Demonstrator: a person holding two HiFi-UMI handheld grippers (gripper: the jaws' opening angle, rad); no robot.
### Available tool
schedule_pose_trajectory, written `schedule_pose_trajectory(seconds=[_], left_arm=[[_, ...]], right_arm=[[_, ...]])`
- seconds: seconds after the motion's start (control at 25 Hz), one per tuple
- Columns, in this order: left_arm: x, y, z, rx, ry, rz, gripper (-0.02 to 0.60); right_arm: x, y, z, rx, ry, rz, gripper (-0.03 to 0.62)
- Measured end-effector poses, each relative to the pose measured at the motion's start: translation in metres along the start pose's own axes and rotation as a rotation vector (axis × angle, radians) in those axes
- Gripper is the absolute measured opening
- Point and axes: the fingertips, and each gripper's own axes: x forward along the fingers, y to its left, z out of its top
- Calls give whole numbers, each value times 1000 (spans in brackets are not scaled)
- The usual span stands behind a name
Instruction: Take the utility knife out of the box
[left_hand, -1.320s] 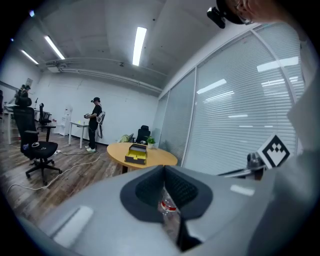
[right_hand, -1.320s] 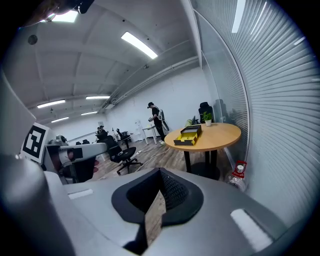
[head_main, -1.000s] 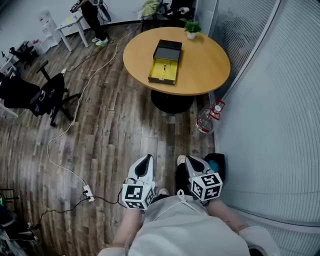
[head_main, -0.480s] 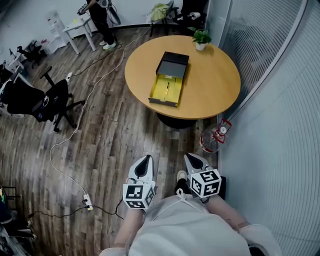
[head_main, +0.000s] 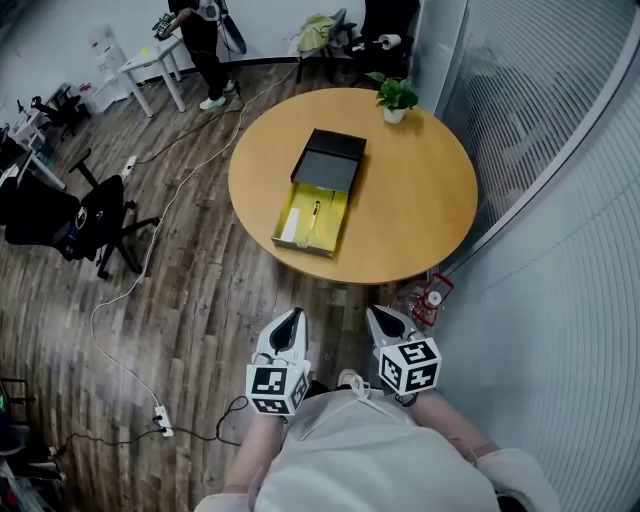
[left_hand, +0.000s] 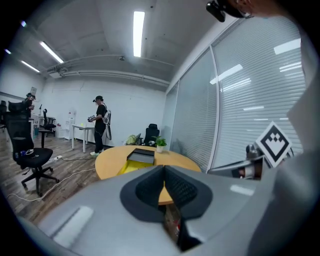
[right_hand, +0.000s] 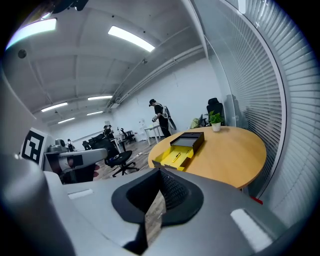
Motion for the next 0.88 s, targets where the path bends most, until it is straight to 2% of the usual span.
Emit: schedule_pose_trajectory(seconds=[0.32,0.88], left_arm=[[76,26,17,11,31,-29,6],[259,108,47,114,146,-281,6]], right_arm=[[49,-46,24,51,19,-50,0],[175,-114,102,174,-35,-299,-1]])
